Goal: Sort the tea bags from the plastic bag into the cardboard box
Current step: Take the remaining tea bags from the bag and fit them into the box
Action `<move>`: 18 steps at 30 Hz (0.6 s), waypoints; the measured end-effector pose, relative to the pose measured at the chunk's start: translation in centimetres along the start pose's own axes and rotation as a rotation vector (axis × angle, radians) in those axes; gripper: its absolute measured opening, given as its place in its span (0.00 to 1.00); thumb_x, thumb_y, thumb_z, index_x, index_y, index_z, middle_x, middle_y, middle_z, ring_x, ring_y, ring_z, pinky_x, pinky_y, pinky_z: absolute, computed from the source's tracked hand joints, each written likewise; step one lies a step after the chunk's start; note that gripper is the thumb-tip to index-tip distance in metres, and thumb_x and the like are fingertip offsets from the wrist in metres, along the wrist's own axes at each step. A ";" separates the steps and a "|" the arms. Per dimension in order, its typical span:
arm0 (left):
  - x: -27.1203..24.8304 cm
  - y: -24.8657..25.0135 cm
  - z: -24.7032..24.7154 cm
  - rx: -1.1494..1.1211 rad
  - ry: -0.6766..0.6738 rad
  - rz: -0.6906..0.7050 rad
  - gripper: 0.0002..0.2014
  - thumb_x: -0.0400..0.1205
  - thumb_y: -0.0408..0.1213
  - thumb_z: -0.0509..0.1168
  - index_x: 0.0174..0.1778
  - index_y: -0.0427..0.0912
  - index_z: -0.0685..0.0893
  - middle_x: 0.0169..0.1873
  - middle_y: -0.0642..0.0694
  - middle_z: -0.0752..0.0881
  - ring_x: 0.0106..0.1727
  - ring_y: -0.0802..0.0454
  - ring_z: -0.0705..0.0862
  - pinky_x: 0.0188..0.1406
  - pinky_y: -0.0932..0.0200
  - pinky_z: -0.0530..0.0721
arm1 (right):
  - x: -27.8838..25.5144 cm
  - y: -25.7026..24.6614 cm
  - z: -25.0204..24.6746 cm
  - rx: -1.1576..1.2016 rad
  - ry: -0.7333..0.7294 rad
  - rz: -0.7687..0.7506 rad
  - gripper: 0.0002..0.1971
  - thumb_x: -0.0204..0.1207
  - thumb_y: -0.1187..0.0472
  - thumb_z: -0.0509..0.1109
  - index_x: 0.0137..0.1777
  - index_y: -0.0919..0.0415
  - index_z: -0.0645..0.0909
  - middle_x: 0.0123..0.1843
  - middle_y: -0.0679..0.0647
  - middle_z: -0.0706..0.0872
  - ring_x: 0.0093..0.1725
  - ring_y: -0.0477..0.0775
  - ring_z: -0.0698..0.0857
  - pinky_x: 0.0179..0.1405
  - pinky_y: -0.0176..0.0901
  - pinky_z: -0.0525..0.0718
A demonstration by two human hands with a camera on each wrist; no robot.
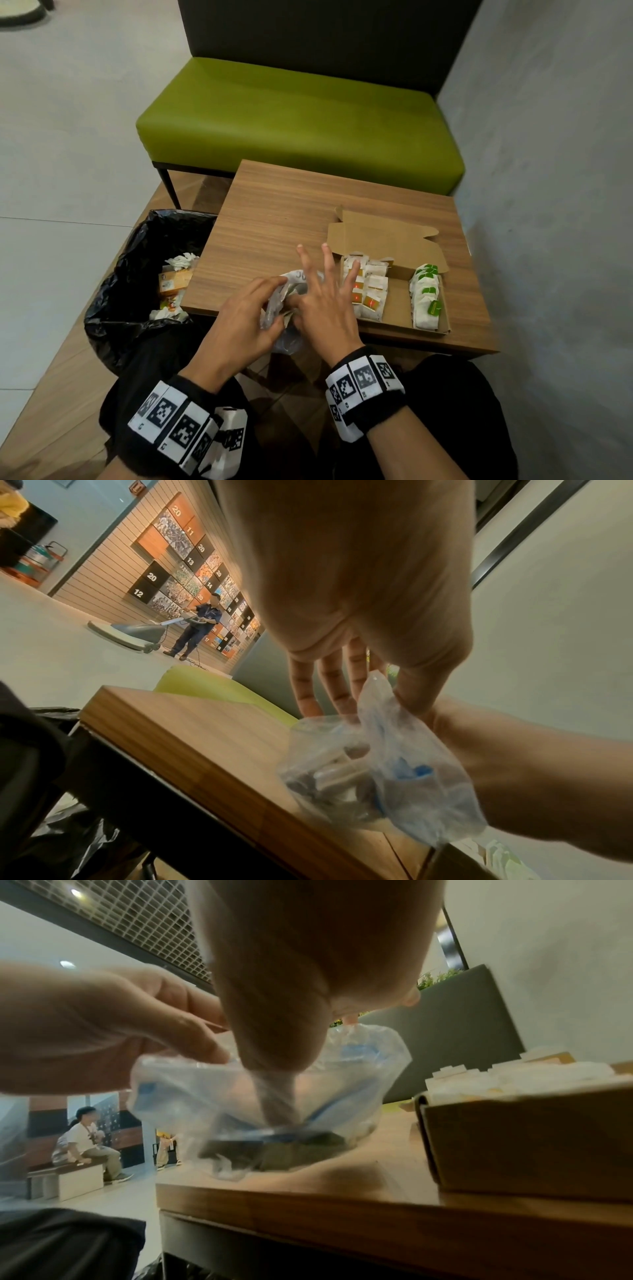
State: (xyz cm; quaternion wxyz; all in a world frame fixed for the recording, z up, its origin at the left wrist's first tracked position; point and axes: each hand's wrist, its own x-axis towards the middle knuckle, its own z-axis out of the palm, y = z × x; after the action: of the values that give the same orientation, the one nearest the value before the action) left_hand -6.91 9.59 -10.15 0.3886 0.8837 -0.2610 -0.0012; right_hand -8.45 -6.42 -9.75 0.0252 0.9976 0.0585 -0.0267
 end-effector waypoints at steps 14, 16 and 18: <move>2.8 -0.3 -1.6 0.196 -0.009 -0.261 0.33 0.84 0.43 0.66 0.83 0.38 0.63 0.76 0.41 0.74 0.66 0.41 0.81 0.64 0.48 0.77 | -0.8 3.2 0.5 0.298 0.678 0.062 0.05 0.75 0.52 0.76 0.48 0.48 0.91 0.64 0.55 0.86 0.66 0.61 0.78 0.71 0.76 0.71; 3.9 -0.4 -1.6 0.206 -0.001 -0.304 0.32 0.85 0.44 0.64 0.84 0.39 0.62 0.76 0.40 0.73 0.66 0.41 0.81 0.63 0.50 0.77 | -0.5 3.5 0.4 0.284 0.754 0.070 0.05 0.77 0.53 0.75 0.49 0.51 0.91 0.52 0.53 0.88 0.54 0.58 0.82 0.65 0.69 0.78; 4.9 -0.6 -1.5 0.181 -0.004 -0.323 0.32 0.85 0.44 0.64 0.84 0.41 0.62 0.76 0.40 0.72 0.66 0.41 0.81 0.63 0.50 0.77 | 0.0 3.9 0.5 0.275 0.782 0.070 0.06 0.79 0.54 0.73 0.48 0.52 0.90 0.43 0.51 0.86 0.45 0.55 0.84 0.61 0.63 0.80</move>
State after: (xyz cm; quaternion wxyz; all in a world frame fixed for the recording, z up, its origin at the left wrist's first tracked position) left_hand -2.14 8.69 -8.50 0.3019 0.9454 -0.1154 -0.0421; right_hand -8.04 -10.30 -10.02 -0.1313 0.9280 0.0258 0.3476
